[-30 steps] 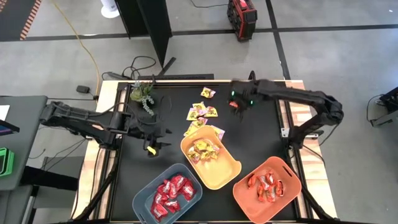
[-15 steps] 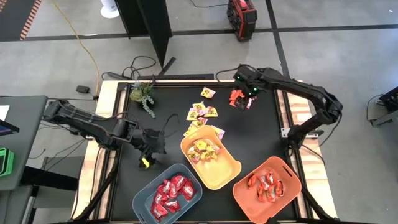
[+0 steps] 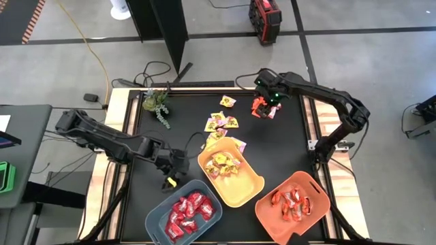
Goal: Sort candy
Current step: Move the blue bin to the middle left
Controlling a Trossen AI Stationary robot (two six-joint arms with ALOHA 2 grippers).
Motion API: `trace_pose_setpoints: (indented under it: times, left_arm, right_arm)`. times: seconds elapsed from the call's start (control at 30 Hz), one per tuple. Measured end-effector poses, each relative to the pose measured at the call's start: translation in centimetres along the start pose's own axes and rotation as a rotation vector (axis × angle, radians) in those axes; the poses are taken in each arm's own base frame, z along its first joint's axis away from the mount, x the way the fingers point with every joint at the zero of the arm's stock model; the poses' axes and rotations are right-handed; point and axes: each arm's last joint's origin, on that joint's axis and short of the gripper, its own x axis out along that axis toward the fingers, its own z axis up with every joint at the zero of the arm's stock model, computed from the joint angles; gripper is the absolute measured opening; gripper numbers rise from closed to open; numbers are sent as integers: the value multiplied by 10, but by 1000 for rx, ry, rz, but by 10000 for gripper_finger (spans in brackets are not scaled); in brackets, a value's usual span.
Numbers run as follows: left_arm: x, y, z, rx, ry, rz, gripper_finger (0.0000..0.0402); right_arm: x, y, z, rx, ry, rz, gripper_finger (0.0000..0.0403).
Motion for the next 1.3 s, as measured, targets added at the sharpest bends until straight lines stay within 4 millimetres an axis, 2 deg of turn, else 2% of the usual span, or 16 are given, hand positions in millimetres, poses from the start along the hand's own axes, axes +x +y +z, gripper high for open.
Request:
trace_pose_setpoints:
  times: [0.13, 0.23, 0.4, 0.5, 0.73, 1.0, 1.3]
  left_arm:
    - [2, 0, 1, -19, 28, 0, 240]
    - [-9, 1, 5, -27, 31, 14, 240]
    - [-34, -7, 17, -15, -98, -29, 240]
    - [-37, -11, 17, -29, -112, -44, 240]
    - [-18, -10, 15, -97, -25, -30, 240]
    - [-17, -12, 17, -108, -43, -46, 240]
    - [21, -8, 14, -152, 84, -34, 240]
  right_arm:
    - [0, 3, 1, -14, -11, 2, 286]
    - [0, 3, 1, -25, -14, 2, 286]
    - [0, 3, 2, -26, -17, 2, 286]
    - [0, 3, 2, -30, -19, 2, 286]
    - [0, 4, 4, -41, -36, 2, 286]
    - [-1, 5, 4, -40, -45, 2, 286]
    - [-1, 5, 5, -39, -52, 1, 286]
